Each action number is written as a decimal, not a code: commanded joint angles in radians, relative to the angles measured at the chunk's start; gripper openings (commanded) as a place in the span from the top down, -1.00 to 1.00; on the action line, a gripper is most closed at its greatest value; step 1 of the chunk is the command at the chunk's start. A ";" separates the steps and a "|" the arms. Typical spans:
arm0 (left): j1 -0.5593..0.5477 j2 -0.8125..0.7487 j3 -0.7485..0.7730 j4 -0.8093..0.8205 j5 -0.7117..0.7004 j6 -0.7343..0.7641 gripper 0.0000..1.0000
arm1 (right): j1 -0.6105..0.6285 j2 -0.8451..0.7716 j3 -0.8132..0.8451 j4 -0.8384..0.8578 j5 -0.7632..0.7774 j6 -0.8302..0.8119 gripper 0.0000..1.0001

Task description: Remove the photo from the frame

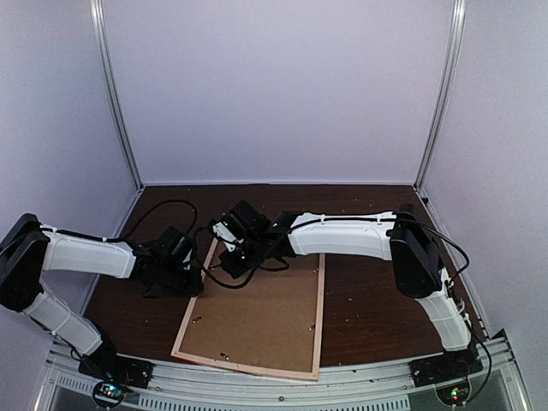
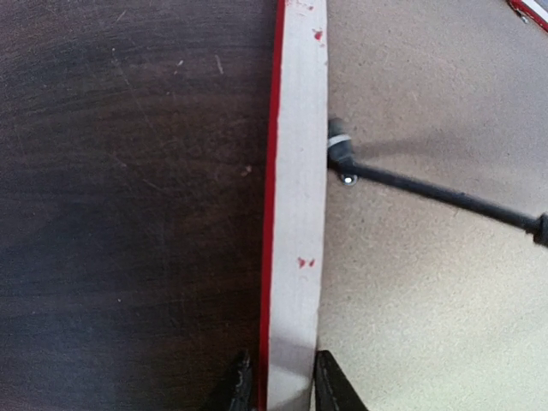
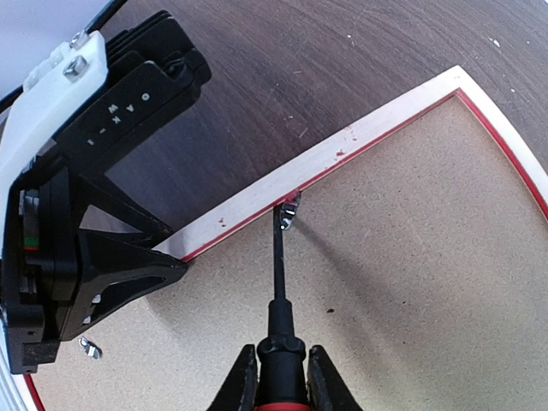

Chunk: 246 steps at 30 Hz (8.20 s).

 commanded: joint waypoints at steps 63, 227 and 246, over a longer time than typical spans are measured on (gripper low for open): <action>0.001 0.018 -0.018 0.026 -0.011 -0.009 0.50 | 0.061 -0.082 -0.067 -0.079 0.113 0.011 1.00; 0.255 0.705 1.047 -0.496 0.553 0.915 -0.09 | -0.377 -0.359 -0.356 -0.071 -0.063 0.146 1.00; 0.197 0.910 1.291 -0.713 0.382 1.014 0.21 | -0.375 -0.683 -0.646 -0.031 0.023 0.207 1.00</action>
